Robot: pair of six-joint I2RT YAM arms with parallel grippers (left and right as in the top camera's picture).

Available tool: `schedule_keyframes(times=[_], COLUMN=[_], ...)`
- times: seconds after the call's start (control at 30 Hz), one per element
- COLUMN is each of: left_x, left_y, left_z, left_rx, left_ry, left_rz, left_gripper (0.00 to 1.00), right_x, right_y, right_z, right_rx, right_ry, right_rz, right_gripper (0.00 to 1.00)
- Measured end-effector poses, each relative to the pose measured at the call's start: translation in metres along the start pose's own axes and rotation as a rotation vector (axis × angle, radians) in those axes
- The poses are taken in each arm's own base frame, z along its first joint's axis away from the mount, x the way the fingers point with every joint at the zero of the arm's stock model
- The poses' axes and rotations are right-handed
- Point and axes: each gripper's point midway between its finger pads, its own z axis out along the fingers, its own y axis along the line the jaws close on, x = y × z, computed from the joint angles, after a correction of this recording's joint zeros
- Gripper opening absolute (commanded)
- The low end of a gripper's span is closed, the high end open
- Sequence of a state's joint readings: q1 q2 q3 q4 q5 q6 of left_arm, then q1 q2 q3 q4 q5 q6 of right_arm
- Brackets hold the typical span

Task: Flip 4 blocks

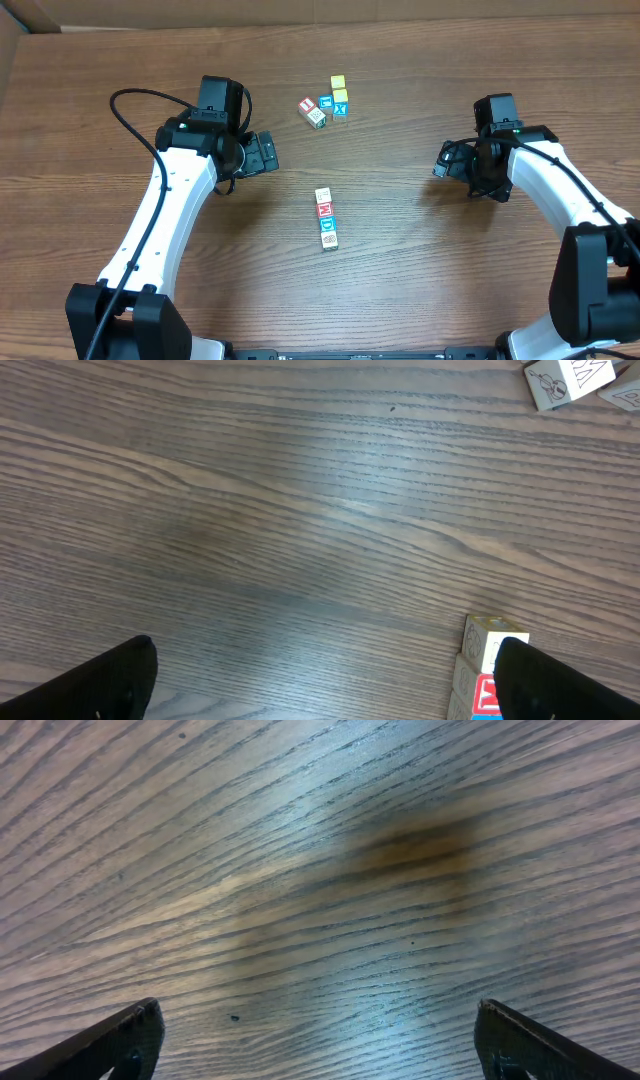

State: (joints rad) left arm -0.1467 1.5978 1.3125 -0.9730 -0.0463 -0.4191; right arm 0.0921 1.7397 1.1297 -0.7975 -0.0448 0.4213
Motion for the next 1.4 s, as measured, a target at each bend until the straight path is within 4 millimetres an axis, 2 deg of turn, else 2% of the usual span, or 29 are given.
schedule_keyframes(times=[0.07,0.2,0.3,0.37,0.5,0.6,0.77,0.87,1.0,1.17,1.27,1.4], left_x=[0.000,0.000,0.000,0.000,0.000,0.000,0.000,0.000,0.000,0.000,0.000,0.000], left_y=[0.000,0.000,0.000,0.000,0.000,0.000,0.000,0.000,0.000,0.000,0.000,0.000], left_z=[0.000,0.000,0.000,0.000,0.000,0.000,0.000,0.000,0.000,0.000,0.000,0.000], left_rx=[0.000,0.000,0.000,0.000,0.000,0.000,-0.001,-0.001,-0.001,-0.001,-0.001,-0.001], left_ry=[0.000,0.000,0.000,0.000,0.000,0.000,0.000,-0.001,0.000,0.000,0.000,-0.001], left_rz=[0.000,0.000,0.000,0.000,0.000,0.000,0.000,0.000,0.000,0.000,0.000,0.000], left_gripper=[1.00,1.00,1.00,1.00,1.00,1.00,1.00,1.00,1.00,1.00,1.00,1.00], right_x=[-0.003,-0.013,-0.021,-0.023,-0.024,-0.015,0.014,0.033,0.060,0.086,0.100,0.105], right_y=[0.002,0.010,0.018,0.022,0.022,0.016,0.002,-0.007,-0.019,-0.032,-0.040,-0.044], right_z=[-0.007,-0.043,-0.091,-0.130,-0.198,-0.246,-0.324,-0.359,-0.393,-0.415,-0.414,-0.402], right_rx=[-0.011,-0.064,-0.132,-0.187,-0.265,-0.313,-0.411,-0.449,-0.479,-0.509,-0.519,-0.516], right_ry=[-0.021,-0.119,-0.246,-0.350,-0.550,-0.688,-0.923,-1.041,-1.167,-1.264,-1.295,-1.293], right_rz=[-0.002,-0.009,-0.018,-0.026,-0.032,-0.030,-0.039,-0.069,-0.107,-0.124,-0.127,-0.130], right_gripper=[1.00,1.00,1.00,1.00,1.00,1.00,1.00,1.00,1.00,1.00,1.00,1.00])
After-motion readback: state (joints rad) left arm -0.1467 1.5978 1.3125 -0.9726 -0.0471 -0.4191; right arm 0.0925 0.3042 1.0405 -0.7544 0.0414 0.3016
